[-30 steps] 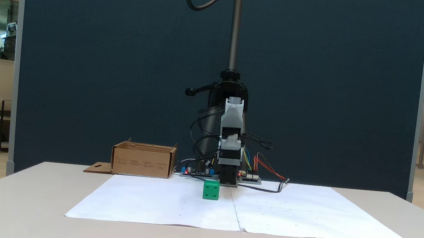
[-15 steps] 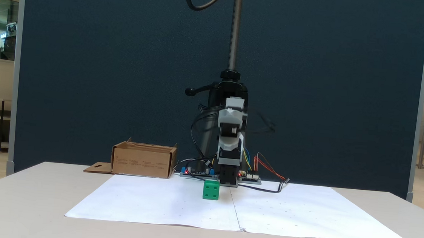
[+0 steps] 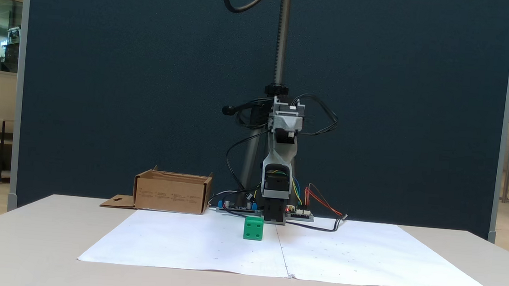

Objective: Grasp a green dice and put it in the bin.

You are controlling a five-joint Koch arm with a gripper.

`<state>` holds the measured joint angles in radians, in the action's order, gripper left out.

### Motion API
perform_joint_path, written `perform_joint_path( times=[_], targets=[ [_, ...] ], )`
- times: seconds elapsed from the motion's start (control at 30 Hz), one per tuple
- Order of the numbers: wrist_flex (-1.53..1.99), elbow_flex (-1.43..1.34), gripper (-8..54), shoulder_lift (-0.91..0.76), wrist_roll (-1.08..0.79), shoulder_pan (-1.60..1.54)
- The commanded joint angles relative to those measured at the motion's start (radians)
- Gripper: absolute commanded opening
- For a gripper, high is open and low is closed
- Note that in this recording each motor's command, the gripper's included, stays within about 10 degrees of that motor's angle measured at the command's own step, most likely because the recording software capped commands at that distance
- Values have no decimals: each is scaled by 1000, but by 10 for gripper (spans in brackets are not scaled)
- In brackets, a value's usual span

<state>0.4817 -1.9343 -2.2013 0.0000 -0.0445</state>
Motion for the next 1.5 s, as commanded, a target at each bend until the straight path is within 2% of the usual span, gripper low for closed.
perform_joint_path(
  times=[0.0,0.27,0.5,0.7,1.1,1.47],
  targets=[
    [159,94,433,21,-78,-18],
    [580,164,433,71,-86,-8],
    [876,178,432,81,-213,118],
    [868,213,433,83,-311,245],
    [838,399,433,244,-376,379],
    [851,391,433,259,-397,422]
  ],
)
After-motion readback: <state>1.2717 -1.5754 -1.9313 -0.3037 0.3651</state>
